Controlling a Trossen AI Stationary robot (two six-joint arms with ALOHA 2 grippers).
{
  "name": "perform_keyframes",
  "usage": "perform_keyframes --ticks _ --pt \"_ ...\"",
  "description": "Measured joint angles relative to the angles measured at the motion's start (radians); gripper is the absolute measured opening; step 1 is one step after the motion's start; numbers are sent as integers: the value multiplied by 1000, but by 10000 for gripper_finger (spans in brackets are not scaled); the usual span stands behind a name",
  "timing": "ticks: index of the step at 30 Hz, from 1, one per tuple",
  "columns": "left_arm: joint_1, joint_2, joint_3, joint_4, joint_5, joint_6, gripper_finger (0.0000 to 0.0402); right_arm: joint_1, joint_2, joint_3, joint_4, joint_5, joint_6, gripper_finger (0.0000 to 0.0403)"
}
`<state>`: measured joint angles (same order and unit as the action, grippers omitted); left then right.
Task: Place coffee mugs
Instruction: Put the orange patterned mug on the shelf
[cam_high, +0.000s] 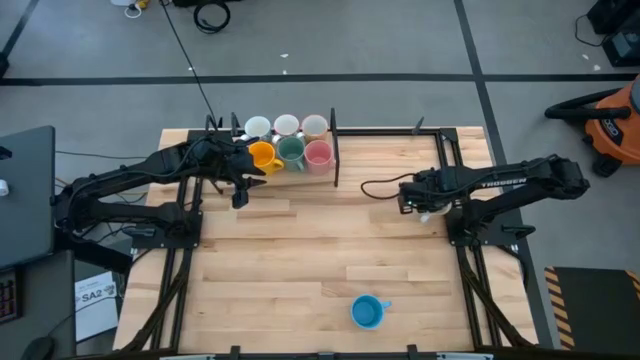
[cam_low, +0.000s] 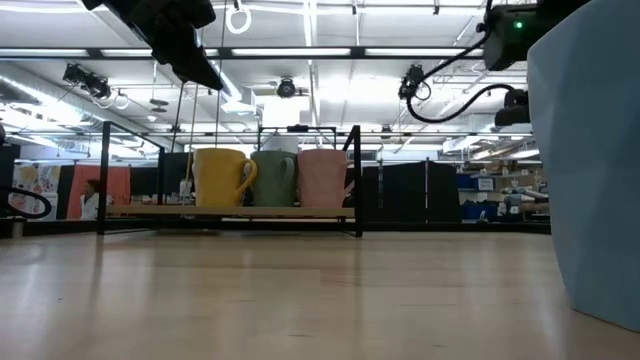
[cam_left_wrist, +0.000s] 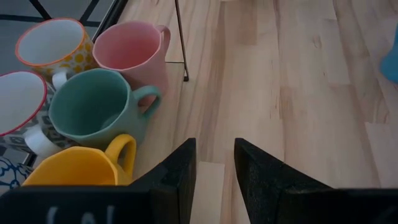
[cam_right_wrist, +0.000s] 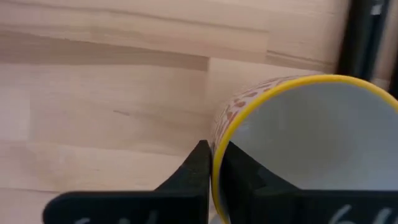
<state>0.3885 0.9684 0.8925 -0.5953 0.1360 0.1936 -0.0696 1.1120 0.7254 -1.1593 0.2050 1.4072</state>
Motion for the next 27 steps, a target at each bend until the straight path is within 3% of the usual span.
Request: perform_keyframes --ticks 7,13,18,27 --pt "0 0 0 0 0 0 116 4 3 15 232 -49 -27 28" --pt "0 0 0 0 0 0 116 39 85 103 520 -89 -61 28" --pt "0 0 0 0 0 0 116 62 256 222 699 -104 -149 28" --pt "0 0 0 0 0 0 116 90 679 645 702 -219 -448 28"
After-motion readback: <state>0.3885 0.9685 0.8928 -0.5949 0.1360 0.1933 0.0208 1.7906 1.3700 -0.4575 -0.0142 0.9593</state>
